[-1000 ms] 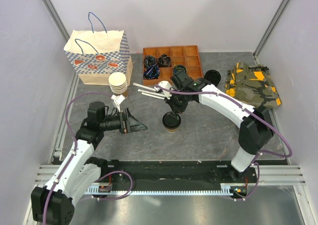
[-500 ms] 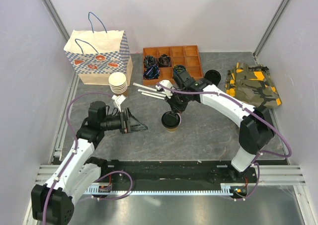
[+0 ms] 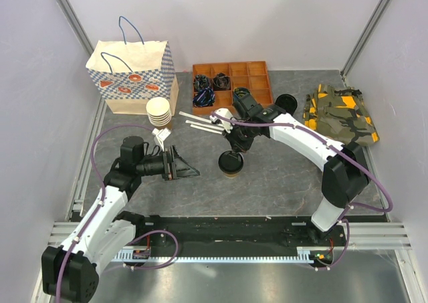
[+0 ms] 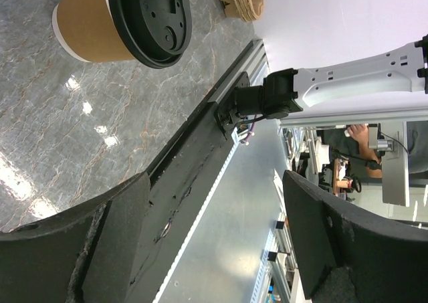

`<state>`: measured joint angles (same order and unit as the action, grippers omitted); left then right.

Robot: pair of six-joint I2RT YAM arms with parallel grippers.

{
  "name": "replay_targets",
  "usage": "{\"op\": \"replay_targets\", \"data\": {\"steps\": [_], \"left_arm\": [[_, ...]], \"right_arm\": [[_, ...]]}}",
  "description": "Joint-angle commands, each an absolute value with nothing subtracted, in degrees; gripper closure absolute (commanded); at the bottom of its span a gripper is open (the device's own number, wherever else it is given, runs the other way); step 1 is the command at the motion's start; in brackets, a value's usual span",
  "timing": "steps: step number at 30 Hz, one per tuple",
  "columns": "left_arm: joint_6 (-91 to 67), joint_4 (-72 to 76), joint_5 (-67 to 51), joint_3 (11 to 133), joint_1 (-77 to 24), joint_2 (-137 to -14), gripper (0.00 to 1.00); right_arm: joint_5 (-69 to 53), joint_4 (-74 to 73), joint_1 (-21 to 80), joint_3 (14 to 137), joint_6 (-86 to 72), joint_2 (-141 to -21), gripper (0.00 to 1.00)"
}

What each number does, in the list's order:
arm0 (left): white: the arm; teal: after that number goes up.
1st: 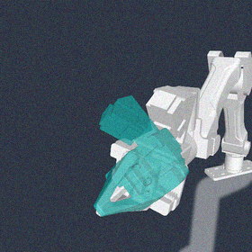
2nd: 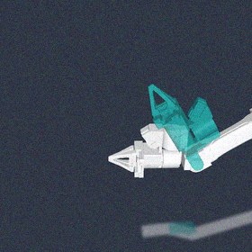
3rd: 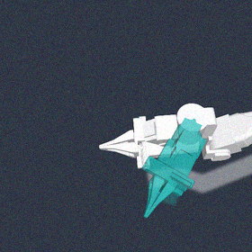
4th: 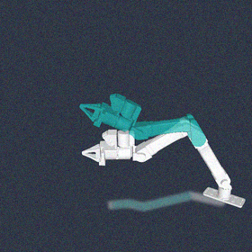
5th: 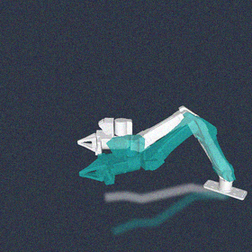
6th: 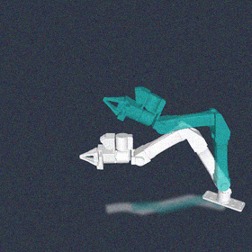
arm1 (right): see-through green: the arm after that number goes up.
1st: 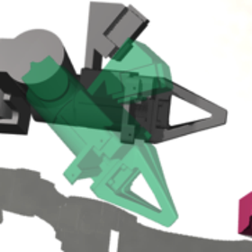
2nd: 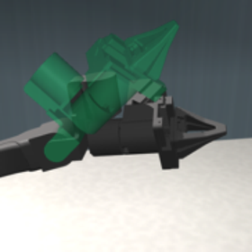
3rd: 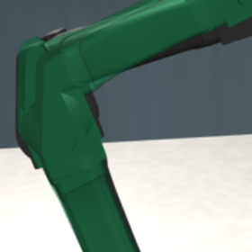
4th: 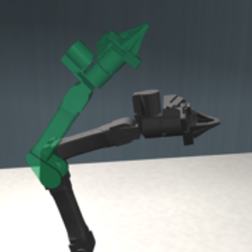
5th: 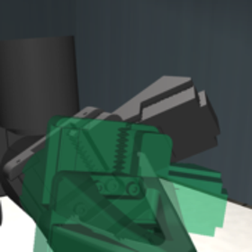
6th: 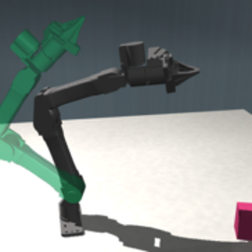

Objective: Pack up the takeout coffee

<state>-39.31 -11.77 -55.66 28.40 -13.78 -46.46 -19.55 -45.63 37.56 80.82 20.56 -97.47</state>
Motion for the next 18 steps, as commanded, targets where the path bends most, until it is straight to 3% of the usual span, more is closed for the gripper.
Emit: {"op": "replay_targets", "data": {"steps": [1, 18], "left_arm": [[-38.14, -9.32, -55.90, 30.23, -14.15, -46.76, 0.13], [-38.14, -8.88, -55.81, 29.97, -14.41, -47.02, 0.14]], "right_arm": [[-20.74, -45.62, 36.48, 82.35, 22.15, -96.33, 1.00], [-24.96, -46.40, 34.54, 85.08, 22.15, -96.68, 1.00]]}}
